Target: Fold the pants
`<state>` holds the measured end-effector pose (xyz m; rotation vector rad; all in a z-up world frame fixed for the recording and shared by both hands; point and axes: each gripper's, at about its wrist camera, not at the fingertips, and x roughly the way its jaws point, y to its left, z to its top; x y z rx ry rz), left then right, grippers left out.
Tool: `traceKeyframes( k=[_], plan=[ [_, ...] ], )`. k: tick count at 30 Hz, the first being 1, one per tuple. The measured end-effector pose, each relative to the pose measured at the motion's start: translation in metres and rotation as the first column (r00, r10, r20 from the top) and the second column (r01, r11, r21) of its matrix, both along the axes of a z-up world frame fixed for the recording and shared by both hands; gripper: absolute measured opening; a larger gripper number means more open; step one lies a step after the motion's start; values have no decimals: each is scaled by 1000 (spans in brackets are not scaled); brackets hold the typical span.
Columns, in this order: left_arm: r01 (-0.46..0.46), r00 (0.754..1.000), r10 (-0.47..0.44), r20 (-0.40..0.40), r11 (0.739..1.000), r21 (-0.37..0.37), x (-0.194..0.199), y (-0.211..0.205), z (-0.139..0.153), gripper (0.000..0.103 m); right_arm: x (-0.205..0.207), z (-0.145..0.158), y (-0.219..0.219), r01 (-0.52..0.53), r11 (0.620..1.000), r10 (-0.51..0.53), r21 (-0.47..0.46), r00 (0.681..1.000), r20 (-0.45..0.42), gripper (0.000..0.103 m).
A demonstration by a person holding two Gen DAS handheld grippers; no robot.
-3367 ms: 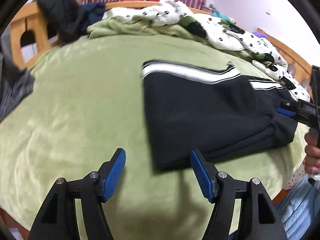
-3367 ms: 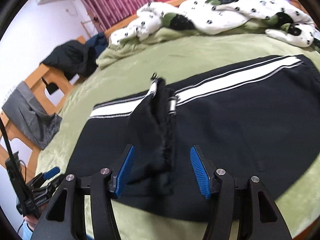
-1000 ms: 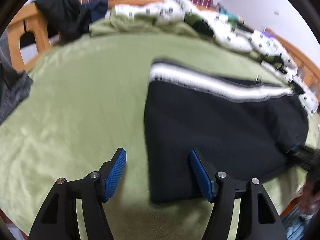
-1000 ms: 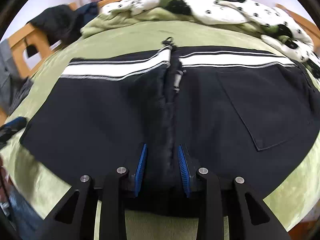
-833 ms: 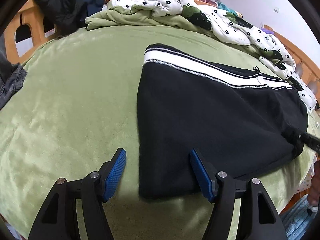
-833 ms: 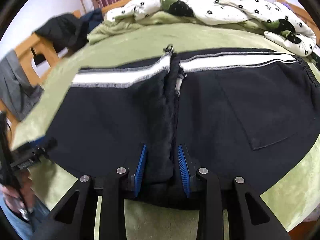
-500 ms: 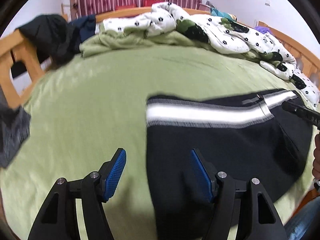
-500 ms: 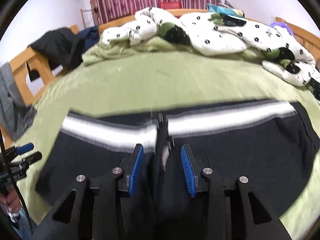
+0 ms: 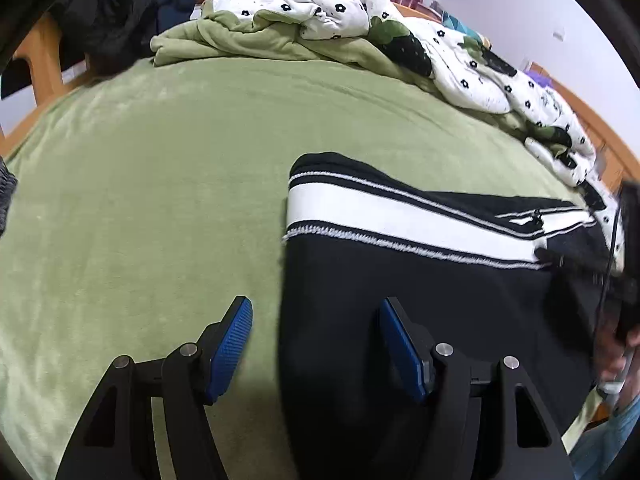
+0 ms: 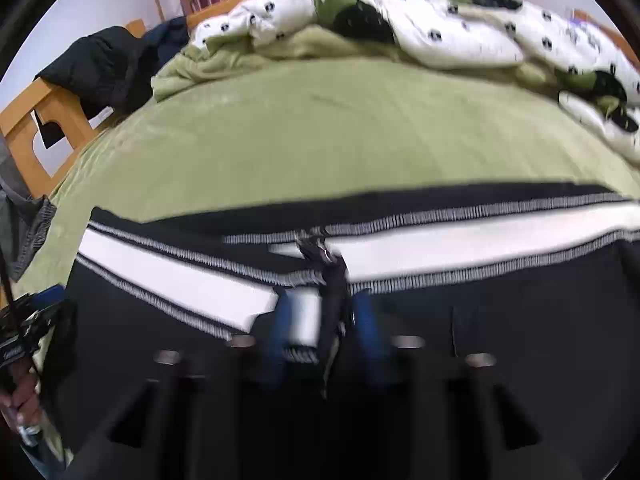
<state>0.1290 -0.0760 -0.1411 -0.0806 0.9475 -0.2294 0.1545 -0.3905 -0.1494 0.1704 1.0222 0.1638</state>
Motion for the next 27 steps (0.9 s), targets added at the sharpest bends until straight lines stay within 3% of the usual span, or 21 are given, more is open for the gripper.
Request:
traceKeyframes(
  k=[3,6,8,10,14,16,18,20,23,26,27],
  plan=[
    [4,1000,-4,-1,1000,12,1,-1,-4,64,-9,-15,1,5,998,-3,68,1000,-28,50],
    [-5,1000,5,-17,1000,-11,0,-1,-7,64,-9,-13,14,-44,998,44,34,999,12,24],
    [-9,1000,9,-5,999,-31,-1,0,-4,64,-8,3,1,-19,993,10,119,997,76,17],
    [-8,1000,9,21,999,-36,-5,0,2,64,-4,16,-9,-13,982,-7,187,994,106,17],
    [11,1000,-11,-14,1000,-2,-2,-6,-6,64,14,-19,8,-23,999,25,33,999,-43,26],
    [17,997,-15,-77,1000,18,0,-9,-20,64,7,-14,13,-37,999,37,-3,999,2,27],
    [-1,998,1,-62,1000,3,-4,-7,-18,64,0,-2,14,-41,998,41,-48,999,-8,28],
    [5,998,-5,-63,1000,-10,-8,-4,-12,64,-21,12,6,-32,999,33,-25,999,40,29],
    [0,999,0,-37,1000,-11,-14,0,-8,64,-49,13,7,-65,998,64,21,997,34,29],
    [-17,998,17,-52,1000,-3,-17,2,-12,64,-61,-17,26,-103,990,100,-98,994,-32,29],
    [-24,998,23,-58,1000,-11,-18,4,-14,64,-69,-17,30,-95,986,98,-134,995,20,29]
  ],
)
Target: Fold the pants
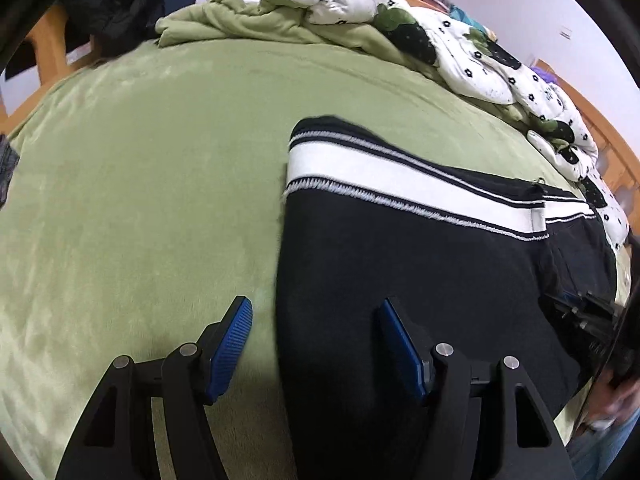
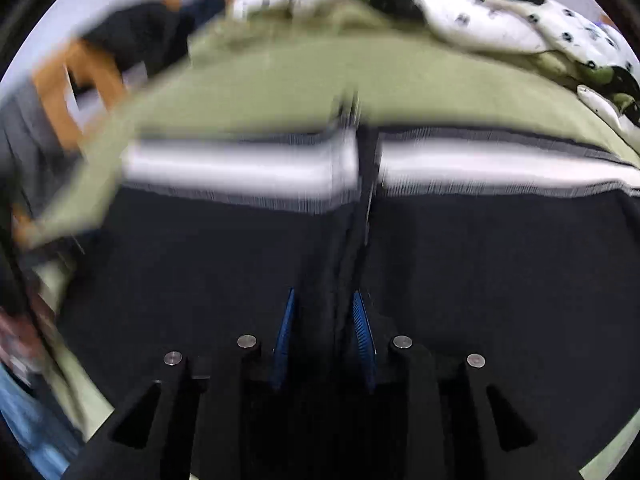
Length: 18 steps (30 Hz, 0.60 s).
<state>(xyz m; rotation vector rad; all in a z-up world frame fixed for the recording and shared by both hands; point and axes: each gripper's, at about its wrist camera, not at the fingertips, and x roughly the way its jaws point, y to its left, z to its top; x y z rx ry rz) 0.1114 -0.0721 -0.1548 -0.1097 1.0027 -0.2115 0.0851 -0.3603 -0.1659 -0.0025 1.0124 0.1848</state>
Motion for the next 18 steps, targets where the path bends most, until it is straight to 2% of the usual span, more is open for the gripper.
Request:
traceKeyframes(
  k=[2,3,5,7,8,9,11,14,16,18],
  plan=[
    [-15,1000,14,-7,1000,-19,-2,2,-1,64,-8,9,4,-23,999,23,-39,1000,8,29],
    [-18,1000,18,-7,1000,-22,-4,4,0,64,-14,18,-4,-15,1000,16,-11,1000,9,29],
    [-16,1000,16,7,1000,-25,-7,6,4,64,-30,40,-31,44,998,-47,45,997,67,29],
    [-13,999,14,31,1000,-23,-8,8,8,64,-44,60,-62,113,993,-116,33,987,112,32],
    [-13,999,13,36,1000,-22,-7,11,9,64,-53,72,-87,183,983,-185,28,973,141,39],
    [-11,999,12,35,1000,-26,-4,12,10,64,-59,79,-109,243,969,-245,32,956,159,56],
    [-9,1000,10,18,998,-61,2,18,7,64,-70,86,-162,394,918,-394,35,902,175,73],
    [-15,999,11,-30,990,-141,13,29,-3,62,-75,70,-227,532,845,-534,53,837,116,73],
    [-12,998,-3,-66,976,-216,23,36,-12,62,-68,47,-260,575,812,-582,95,810,70,73],
    [-12,998,-6,-69,967,-253,29,38,-15,62,-60,27,-281,596,785,-607,169,794,20,72]
  ],
)
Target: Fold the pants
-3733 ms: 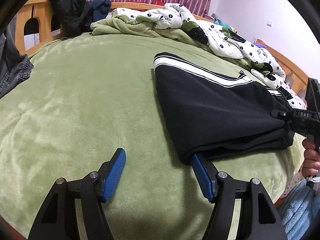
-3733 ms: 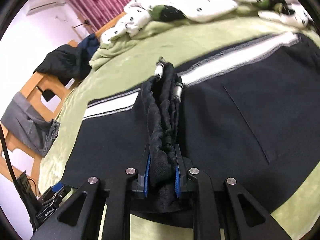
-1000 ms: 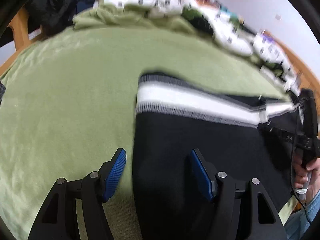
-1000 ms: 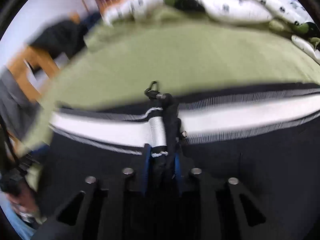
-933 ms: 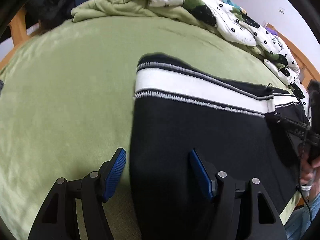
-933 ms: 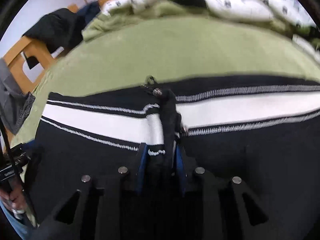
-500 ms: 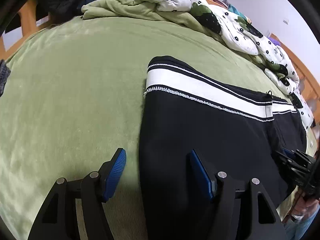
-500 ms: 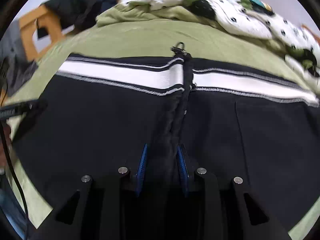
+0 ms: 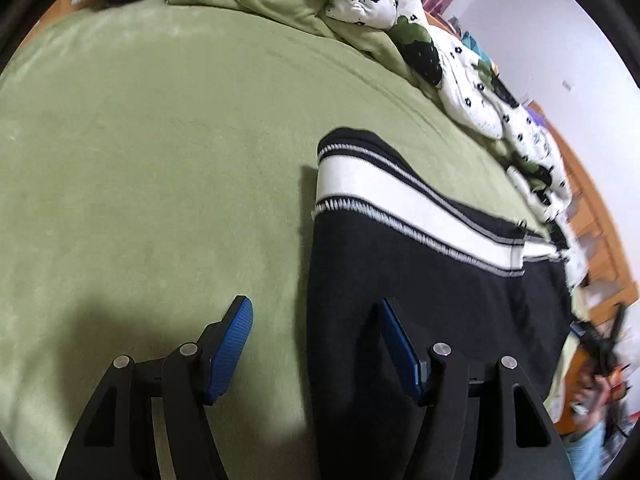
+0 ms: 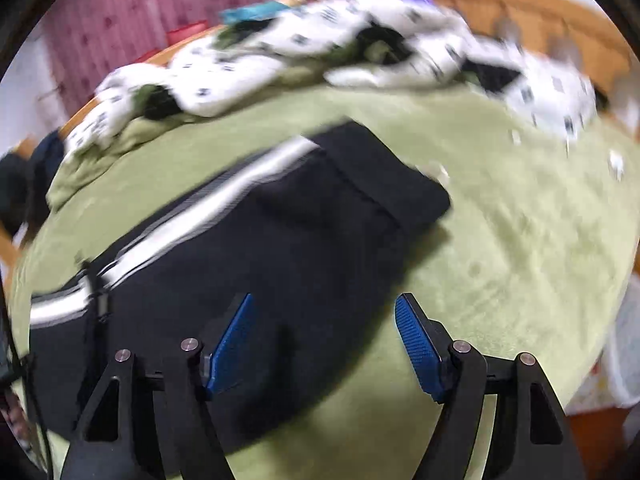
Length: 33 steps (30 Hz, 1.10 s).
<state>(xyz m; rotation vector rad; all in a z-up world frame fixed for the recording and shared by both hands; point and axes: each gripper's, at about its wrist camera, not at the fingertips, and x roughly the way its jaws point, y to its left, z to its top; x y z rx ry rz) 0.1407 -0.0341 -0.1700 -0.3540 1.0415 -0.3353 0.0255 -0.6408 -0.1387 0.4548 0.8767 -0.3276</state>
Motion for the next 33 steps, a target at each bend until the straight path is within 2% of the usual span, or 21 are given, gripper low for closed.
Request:
traceKeyframes(
  k=[3,5,6,7,8,9,10,11,12,15,19,22,24,26,28,30,33],
  plan=[
    [50,999,-51,-14,997,-58,11,-3,-4,61,23,-30,-14,-6,993,5,117,1000,9,71],
    [76,997,-79,-20,993,-94,19,-9,-8,56,33,-36,-12,-19,995,16,93,999,33,71],
    [81,996,-84,-22,992,-95,21,-13,-10,48,42,-36,-11,-23,996,20,80,999,42,71],
    [82,996,-85,-24,992,-92,24,-16,-12,44,47,-36,-11,-25,996,21,89,999,46,69],
    [81,996,-84,-24,992,-98,26,-20,-13,36,53,-36,-14,-10,994,4,109,999,53,62],
    [79,996,-83,-36,991,-104,28,-23,-14,30,54,-35,-18,23,991,-32,130,997,66,44],
    [76,996,-80,-35,992,-102,28,-24,-12,25,52,-34,-21,41,987,-55,155,995,82,31],
    [75,997,-78,-22,992,-106,26,-25,-7,17,50,-30,-23,43,983,-64,181,992,111,21],
    [77,997,-78,-5,991,-108,23,-24,-1,13,45,-22,-20,46,983,-70,177,989,131,17],
    [88,995,-81,59,989,-123,13,-25,34,11,43,25,10,17,997,-31,73,979,202,15],
    [83,993,-69,92,983,-163,15,-18,72,9,50,91,58,-15,1000,9,15,956,293,14],
    [62,992,-41,116,981,-186,22,3,99,9,57,133,94,-69,997,74,-26,933,353,13],
    [35,990,-12,141,987,-158,23,25,114,9,63,150,118,-122,992,127,-37,917,379,13],
    [-24,986,37,165,996,-80,24,58,128,9,68,158,143,-177,984,176,-35,896,407,13],
    [-80,985,82,150,997,-19,28,94,129,10,80,153,165,-228,974,213,-13,885,415,13],
    [-127,984,123,131,992,21,34,124,119,10,93,133,180,-265,964,241,6,886,396,13],
    [-165,984,158,84,983,76,41,146,87,10,122,74,194,-296,955,282,17,922,264,13]
  ],
)
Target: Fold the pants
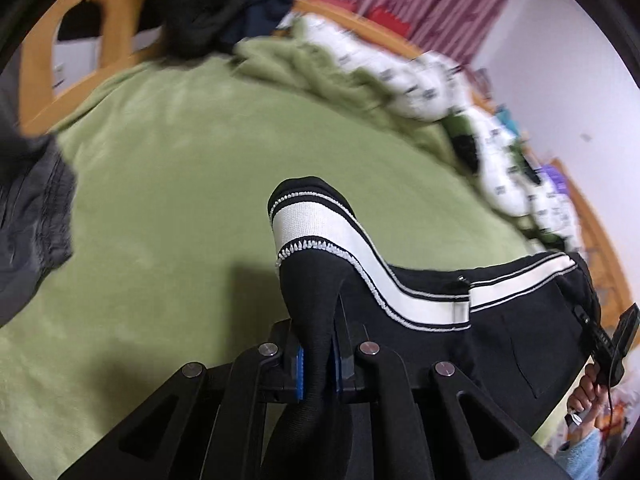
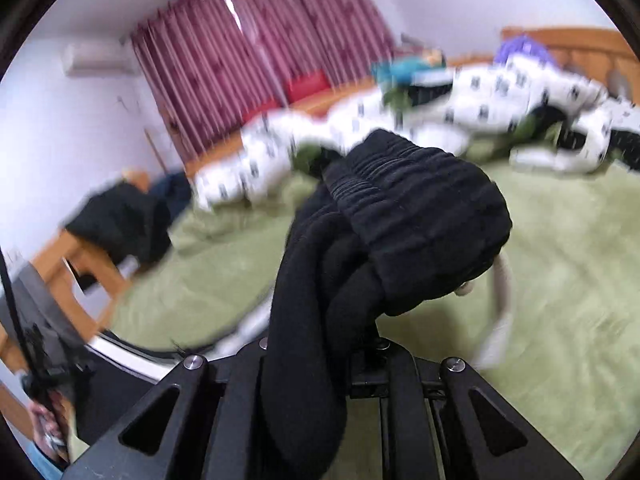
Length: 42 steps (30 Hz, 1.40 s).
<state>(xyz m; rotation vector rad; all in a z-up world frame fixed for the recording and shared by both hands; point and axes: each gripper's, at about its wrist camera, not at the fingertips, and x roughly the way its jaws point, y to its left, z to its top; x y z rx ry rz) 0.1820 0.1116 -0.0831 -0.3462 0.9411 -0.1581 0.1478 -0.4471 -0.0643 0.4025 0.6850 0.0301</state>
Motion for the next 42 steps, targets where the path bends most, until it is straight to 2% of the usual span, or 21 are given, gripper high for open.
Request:
traceKeyframes(
  k=[2,4,5,7,8,12,14,15,17,19,21,24,26,27,29,31,32,34,37,41,42],
  plan=[
    [-34,998,35,-44,999,28,5,8,-29,11,14,-40,1,31,997,-39,-75,993,-115,13],
    [-49,995,53,-83,997,59,10,11,-48,14,17,-75,-14,54,996,-66,-71,980,-186,14],
    [-43,994,50,-95,996,77,11,11,-52,16,15,-82,-20,33,998,-42,-50,981,-190,15],
    [-39,994,51,-92,991,126,13,10,-56,26,12,-83,-23,-9,997,-4,-72,984,-179,15],
    [-44,994,58,-90,987,154,13,8,-56,32,11,-82,-17,-32,991,8,-127,983,-181,15],
    [-76,992,101,-70,952,295,0,-2,-45,34,0,-91,-4,-67,981,18,-185,967,-256,24],
    [-75,996,88,-30,951,300,-17,-9,-31,35,-12,-87,-5,-55,982,2,-183,961,-278,27],
    [-69,997,75,-11,955,289,-24,-13,-24,43,-21,-81,-7,-43,982,-12,-187,959,-284,33],
    [-45,999,38,33,967,250,-42,-25,-15,57,-37,-68,-8,-4,974,-56,-229,965,-256,43],
    [2,999,-13,48,974,225,-59,-41,-15,58,-53,-56,-9,33,969,-87,-245,973,-212,43],
    [64,998,-68,13,973,222,-69,-59,-24,58,-68,-43,-5,64,973,-95,-223,986,-134,43],
    [152,984,-125,-130,962,225,-76,-84,-57,58,-72,-36,16,-9,977,-7,-212,997,-76,43],
    [149,987,-124,-100,940,306,-85,-94,-57,58,-65,-43,34,-72,967,52,-243,995,-87,44],
    [158,987,-135,-92,933,322,-88,-96,-53,58,-59,-52,42,-102,957,72,-271,990,-119,44],
    [140,990,-129,-55,950,278,-97,-89,-43,58,-40,-80,55,-128,929,49,-346,972,-230,44],
    [66,998,-62,-26,973,219,-108,-71,-36,58,-30,-101,55,-145,913,20,-382,949,-313,41],
    [27,1000,-25,-12,983,181,-114,-58,-33,58,-34,-96,51,-119,926,12,-359,958,-287,42],
    [-52,999,51,15,990,130,-127,-35,-32,58,-37,-82,42,-82,950,-9,-300,957,-291,40],
    [-143,990,141,29,987,79,-146,-3,-37,59,-59,-54,24,13,978,-58,-208,976,-208,42],
    [-184,983,183,-14,982,-35,-155,24,-57,59,-85,-29,27,96,963,-124,-250,988,-97,45],
    [-189,982,187,-26,980,-63,-158,25,-63,58,-90,-27,31,99,963,-123,-252,989,-83,49]
  ],
)
